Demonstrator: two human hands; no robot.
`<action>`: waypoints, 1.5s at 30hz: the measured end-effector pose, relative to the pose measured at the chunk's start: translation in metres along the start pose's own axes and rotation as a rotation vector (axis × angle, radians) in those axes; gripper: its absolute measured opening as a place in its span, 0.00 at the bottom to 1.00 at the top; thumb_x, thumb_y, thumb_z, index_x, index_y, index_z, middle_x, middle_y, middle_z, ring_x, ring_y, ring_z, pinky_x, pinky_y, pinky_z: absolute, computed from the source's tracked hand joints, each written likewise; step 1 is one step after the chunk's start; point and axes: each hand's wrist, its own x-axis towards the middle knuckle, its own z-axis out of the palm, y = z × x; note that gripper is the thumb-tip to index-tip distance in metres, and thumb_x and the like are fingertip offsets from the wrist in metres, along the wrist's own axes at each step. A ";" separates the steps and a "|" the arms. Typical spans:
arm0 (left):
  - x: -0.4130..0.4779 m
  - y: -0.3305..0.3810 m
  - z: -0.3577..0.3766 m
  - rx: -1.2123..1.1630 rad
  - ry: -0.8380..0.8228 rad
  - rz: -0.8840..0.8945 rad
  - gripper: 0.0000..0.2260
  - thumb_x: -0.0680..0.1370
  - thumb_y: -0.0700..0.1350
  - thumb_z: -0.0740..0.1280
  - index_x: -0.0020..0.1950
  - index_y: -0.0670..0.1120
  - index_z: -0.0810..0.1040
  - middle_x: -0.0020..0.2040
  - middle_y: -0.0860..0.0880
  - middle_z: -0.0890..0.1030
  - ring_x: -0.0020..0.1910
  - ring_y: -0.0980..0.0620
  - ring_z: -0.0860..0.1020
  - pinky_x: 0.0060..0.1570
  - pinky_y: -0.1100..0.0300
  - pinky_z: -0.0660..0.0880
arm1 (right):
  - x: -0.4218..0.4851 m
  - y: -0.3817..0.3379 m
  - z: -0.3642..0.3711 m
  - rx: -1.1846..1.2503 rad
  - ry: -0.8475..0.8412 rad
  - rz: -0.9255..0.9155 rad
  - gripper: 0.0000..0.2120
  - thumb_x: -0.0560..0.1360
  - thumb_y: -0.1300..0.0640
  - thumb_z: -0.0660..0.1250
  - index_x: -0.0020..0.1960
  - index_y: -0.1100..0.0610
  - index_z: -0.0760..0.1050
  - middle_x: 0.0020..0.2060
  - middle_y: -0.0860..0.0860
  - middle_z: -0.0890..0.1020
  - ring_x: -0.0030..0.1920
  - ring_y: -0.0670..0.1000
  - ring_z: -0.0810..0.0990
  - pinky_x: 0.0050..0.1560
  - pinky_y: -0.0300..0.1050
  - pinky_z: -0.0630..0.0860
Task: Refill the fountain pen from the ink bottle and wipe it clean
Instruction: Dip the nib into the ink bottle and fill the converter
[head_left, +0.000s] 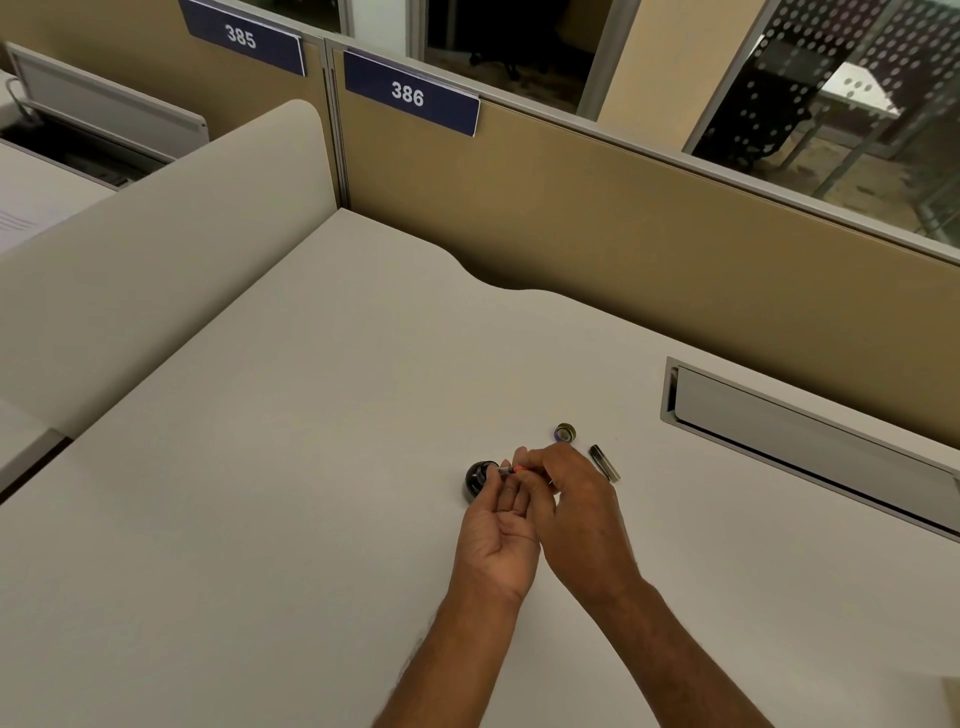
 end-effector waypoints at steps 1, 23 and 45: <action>0.001 0.000 0.000 -0.006 0.005 -0.003 0.12 0.84 0.42 0.63 0.54 0.34 0.81 0.48 0.36 0.87 0.54 0.42 0.83 0.55 0.52 0.84 | 0.000 0.000 0.000 -0.001 0.004 0.000 0.04 0.78 0.65 0.69 0.50 0.58 0.81 0.44 0.50 0.85 0.47 0.49 0.83 0.50 0.49 0.82; -0.002 -0.001 -0.001 -0.028 -0.054 -0.027 0.13 0.84 0.42 0.63 0.54 0.33 0.81 0.45 0.35 0.88 0.40 0.39 0.88 0.29 0.51 0.84 | -0.004 0.002 -0.001 -0.049 0.033 0.003 0.05 0.78 0.59 0.71 0.53 0.52 0.81 0.45 0.42 0.84 0.46 0.43 0.81 0.47 0.41 0.81; -0.004 -0.002 0.002 -0.051 -0.095 -0.056 0.17 0.84 0.43 0.62 0.50 0.31 0.85 0.45 0.34 0.88 0.40 0.37 0.88 0.28 0.46 0.83 | -0.003 0.003 0.006 -0.074 0.078 0.001 0.02 0.77 0.59 0.72 0.48 0.53 0.81 0.40 0.45 0.84 0.42 0.45 0.81 0.42 0.42 0.81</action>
